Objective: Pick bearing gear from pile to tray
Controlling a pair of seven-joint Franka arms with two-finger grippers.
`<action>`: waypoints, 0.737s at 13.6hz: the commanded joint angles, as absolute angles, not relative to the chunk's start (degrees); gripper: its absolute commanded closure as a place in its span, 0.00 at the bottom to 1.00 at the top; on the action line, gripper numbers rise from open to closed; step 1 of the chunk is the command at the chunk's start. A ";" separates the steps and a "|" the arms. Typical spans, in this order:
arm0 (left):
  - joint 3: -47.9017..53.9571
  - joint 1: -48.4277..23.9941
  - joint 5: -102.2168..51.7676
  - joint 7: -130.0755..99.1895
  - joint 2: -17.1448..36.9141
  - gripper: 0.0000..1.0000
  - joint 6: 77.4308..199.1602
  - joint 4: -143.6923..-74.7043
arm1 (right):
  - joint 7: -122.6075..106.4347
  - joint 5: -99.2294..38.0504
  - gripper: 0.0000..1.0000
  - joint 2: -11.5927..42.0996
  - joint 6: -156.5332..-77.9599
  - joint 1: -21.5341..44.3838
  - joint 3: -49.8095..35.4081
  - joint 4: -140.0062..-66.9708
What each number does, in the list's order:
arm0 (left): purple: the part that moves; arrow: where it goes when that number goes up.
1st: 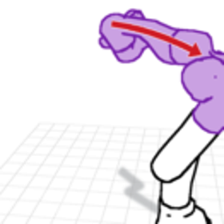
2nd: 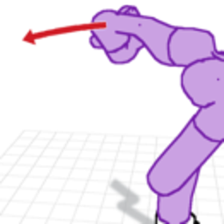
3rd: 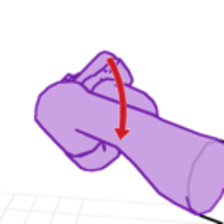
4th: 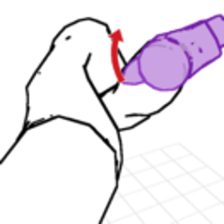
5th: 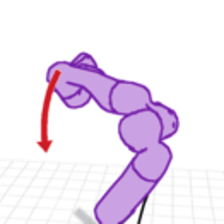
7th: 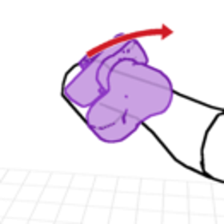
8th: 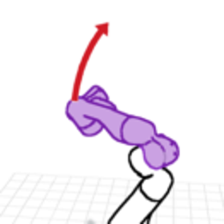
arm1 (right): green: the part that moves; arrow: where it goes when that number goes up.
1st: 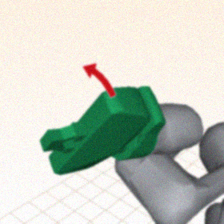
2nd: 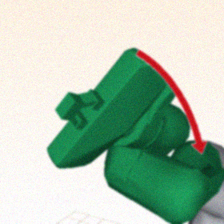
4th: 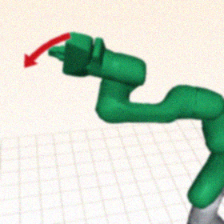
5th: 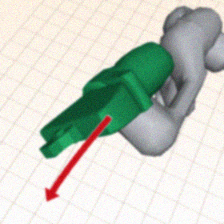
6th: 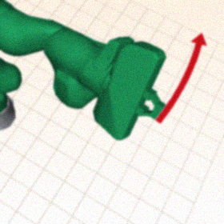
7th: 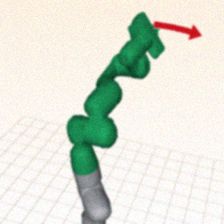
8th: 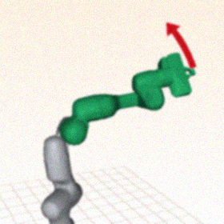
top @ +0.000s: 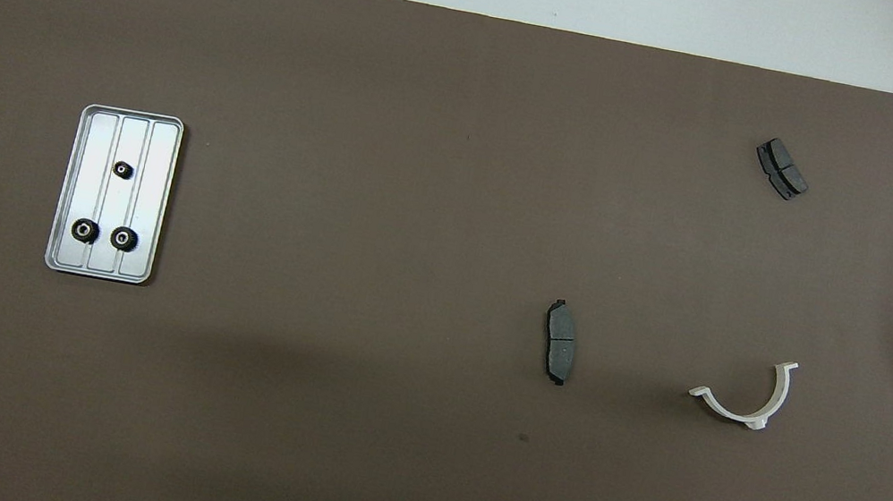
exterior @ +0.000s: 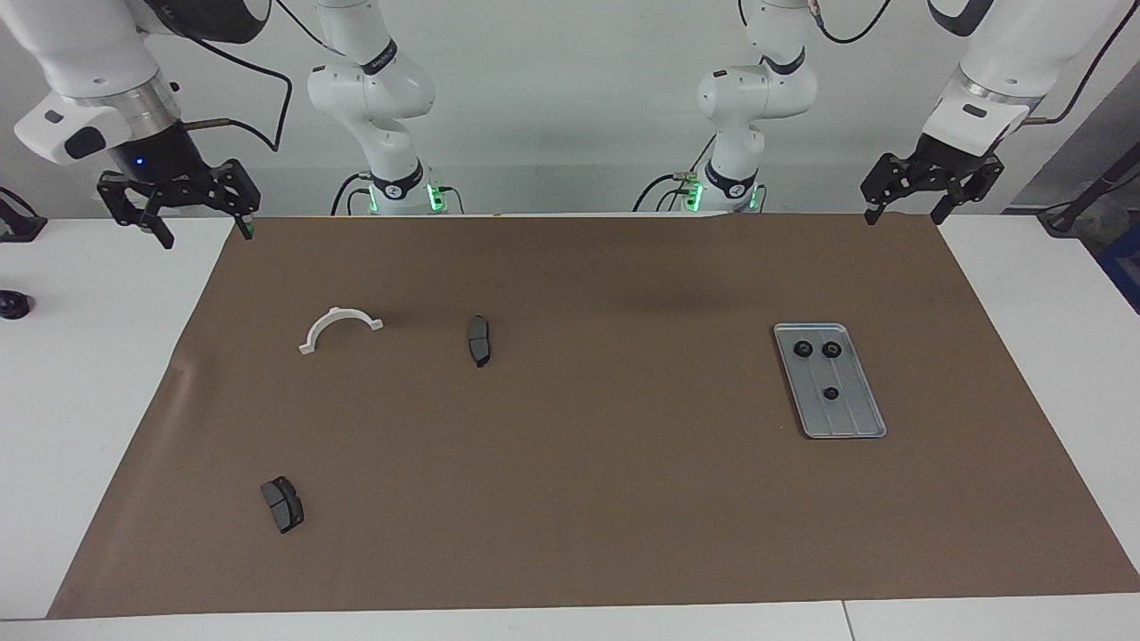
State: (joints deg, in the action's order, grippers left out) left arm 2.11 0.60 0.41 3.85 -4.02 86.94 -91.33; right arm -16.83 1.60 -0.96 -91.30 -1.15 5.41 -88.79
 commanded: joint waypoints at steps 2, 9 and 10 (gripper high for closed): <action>1.49 -0.53 0.00 4.57 -5.45 0.00 86.13 -93.07 | -15.47 1.76 0.00 -2.55 -92.11 -1.23 4.92 -90.70; 4.46 2.17 0.00 4.39 -5.71 0.00 86.48 -93.08 | -15.73 1.41 0.00 -2.99 -88.78 -1.14 3.87 -90.79; 6.74 3.94 0.00 4.39 -5.71 0.00 86.92 -93.34 | -15.73 1.41 0.00 -3.08 -87.99 -1.14 3.61 -90.79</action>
